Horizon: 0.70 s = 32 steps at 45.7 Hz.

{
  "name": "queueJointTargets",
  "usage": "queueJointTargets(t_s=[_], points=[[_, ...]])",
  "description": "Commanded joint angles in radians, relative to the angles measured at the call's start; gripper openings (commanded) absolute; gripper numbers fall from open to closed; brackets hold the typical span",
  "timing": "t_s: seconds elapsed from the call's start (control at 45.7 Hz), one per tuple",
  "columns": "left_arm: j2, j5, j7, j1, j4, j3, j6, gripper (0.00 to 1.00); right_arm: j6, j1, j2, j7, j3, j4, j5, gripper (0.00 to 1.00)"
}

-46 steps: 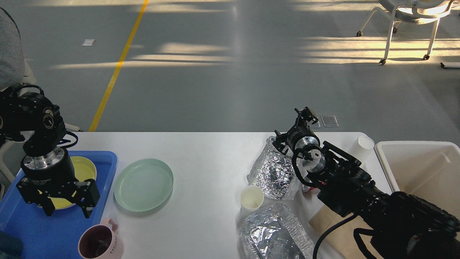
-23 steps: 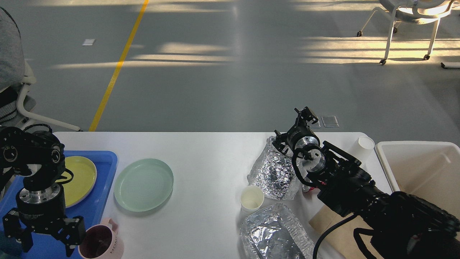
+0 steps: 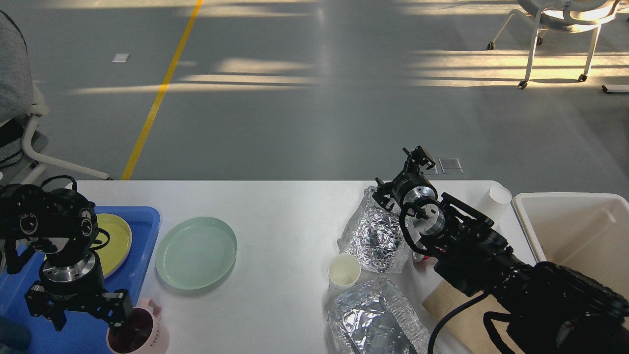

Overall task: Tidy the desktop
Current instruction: 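Bring the left gripper down to the pink mug beside the tray, then grasp the pink mug with the left gripper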

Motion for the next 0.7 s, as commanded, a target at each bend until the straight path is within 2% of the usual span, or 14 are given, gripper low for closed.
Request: queueJointTargets(t_s=[0.0, 0.241, 0.35, 0.481, 0.525, 0.613, 0.678], points=[[-0.021, 0.0, 0.0, 0.03, 0.0, 0.0, 0.048, 0.94, 0.0, 0.0, 0.0, 0.0, 0.0, 0.0, -0.001, 1.0], [-0.046, -0.002, -0.005, 0.073, 0.0, -0.019, 0.139, 0.94, 0.0, 0.0, 0.0, 0.0, 0.0, 0.0, -0.001, 1.0], [-0.047, -0.002, -0.005, 0.073, 0.0, -0.022, 0.143, 0.92, 0.0, -0.002, 0.0, 0.0, 0.0, 0.0, -0.001, 1.0], [-0.047, -0.002, -0.005, 0.073, 0.0, -0.022, 0.14, 0.85, 0.0, 0.0, 0.0, 0.0, 0.0, 0.0, -0.001, 1.0], [-0.047, -0.002, -0.006, 0.075, 0.0, -0.022, 0.134, 0.77, 0.0, 0.0, 0.0, -0.002, 0.0, 0.0, -0.001, 1.0], [-0.049, -0.002, -0.006, 0.081, -0.002, -0.023, 0.145, 0.46, 0.0, 0.0, 0.0, 0.0, 0.0, 0.0, -0.001, 1.0], [-0.059, -0.002, -0.006, 0.087, -0.002, -0.023, 0.146, 0.37, 0.0, 0.0, 0.0, -0.002, 0.0, 0.0, -0.001, 1.0]])
